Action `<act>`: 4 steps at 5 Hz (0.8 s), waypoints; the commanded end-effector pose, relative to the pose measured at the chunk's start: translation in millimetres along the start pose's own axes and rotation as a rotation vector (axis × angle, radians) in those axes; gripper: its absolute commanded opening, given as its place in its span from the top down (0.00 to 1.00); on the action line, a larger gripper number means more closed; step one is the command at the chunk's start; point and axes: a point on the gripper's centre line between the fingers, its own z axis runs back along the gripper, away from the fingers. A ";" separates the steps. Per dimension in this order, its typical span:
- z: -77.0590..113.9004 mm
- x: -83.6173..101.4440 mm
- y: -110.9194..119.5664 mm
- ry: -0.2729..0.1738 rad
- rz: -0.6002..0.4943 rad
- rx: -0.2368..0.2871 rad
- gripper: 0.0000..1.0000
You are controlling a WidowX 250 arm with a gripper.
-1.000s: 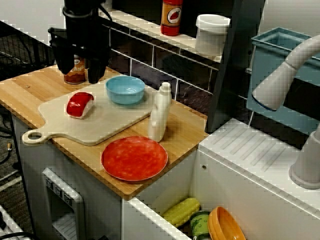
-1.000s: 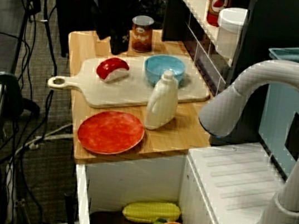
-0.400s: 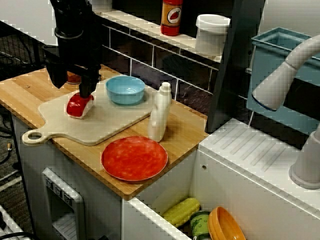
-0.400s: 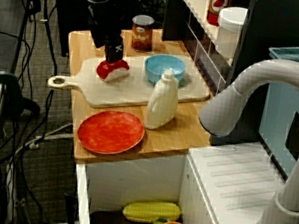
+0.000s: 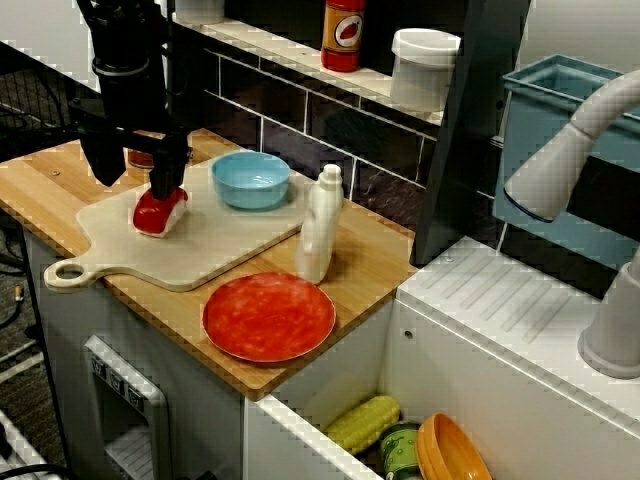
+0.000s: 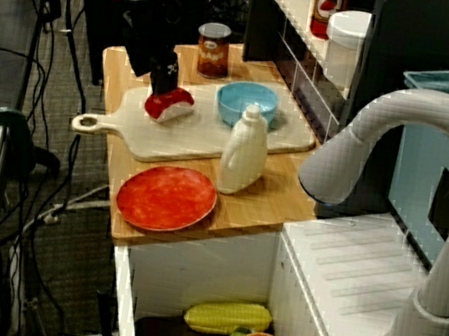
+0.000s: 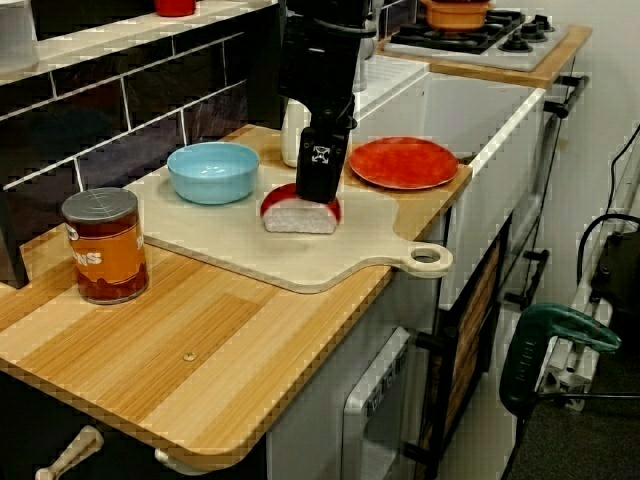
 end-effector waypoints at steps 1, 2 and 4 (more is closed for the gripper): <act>14.7 15.7 0.0 -0.070 0.041 -0.027 0.00; 12.5 14.3 -3.1 -0.065 0.046 -0.029 0.00; -3.2 12.6 -11.9 -0.076 0.033 0.008 0.00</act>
